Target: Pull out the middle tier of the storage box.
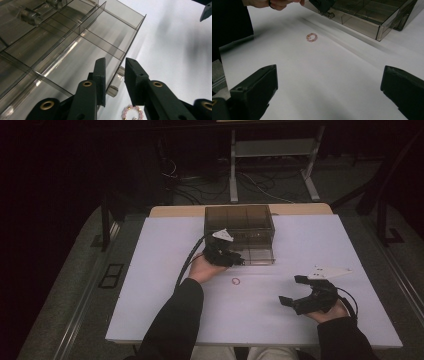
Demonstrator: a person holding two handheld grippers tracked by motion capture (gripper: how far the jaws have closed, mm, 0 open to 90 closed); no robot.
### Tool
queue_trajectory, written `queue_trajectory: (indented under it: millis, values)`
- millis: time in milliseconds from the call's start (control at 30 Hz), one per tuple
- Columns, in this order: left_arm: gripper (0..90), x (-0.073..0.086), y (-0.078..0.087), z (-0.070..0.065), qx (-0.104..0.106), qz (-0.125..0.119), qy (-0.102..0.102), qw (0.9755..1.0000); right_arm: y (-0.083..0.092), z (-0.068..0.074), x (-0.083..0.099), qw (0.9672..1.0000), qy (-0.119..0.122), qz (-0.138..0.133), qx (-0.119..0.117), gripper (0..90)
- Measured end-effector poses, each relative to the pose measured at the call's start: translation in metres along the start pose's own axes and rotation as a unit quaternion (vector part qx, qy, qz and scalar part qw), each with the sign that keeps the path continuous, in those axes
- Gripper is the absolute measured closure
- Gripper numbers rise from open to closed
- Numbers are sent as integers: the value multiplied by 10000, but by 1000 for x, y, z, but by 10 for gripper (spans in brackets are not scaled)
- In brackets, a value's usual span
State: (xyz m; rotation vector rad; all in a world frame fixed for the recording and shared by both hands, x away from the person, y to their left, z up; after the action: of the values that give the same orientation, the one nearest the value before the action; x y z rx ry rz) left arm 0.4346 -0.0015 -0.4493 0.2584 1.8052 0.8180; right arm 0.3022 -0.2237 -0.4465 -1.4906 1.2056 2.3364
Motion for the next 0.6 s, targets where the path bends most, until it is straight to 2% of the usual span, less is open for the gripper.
queue_trajectory:
  millis: [233, 433, 600]
  values:
    - [617, -6, 8, -4, -105, -137, 11, 9999, 0, 1, 0, 10000, 0, 4, -4, 5]
    - [596, -13, 21, -9, -194, -222, 46, 9996, 0, 1, 0, 10000, 0, 10, -2, 5]
    - [567, -15, 29, -15, -210, -209, 125, 9995, -1, 2, 0, 10000, 11, 26, 13, 4]
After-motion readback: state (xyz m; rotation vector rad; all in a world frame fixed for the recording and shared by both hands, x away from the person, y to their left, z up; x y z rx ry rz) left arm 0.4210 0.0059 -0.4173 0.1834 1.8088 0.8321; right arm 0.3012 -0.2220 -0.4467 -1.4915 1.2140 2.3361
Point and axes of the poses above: each handheld gripper's, and its own axes: y roughly backward along the jaws, x roughly out of its underside, z roughly to its left, the point moved 6 cm from there along -y, roughly forward along the jaws
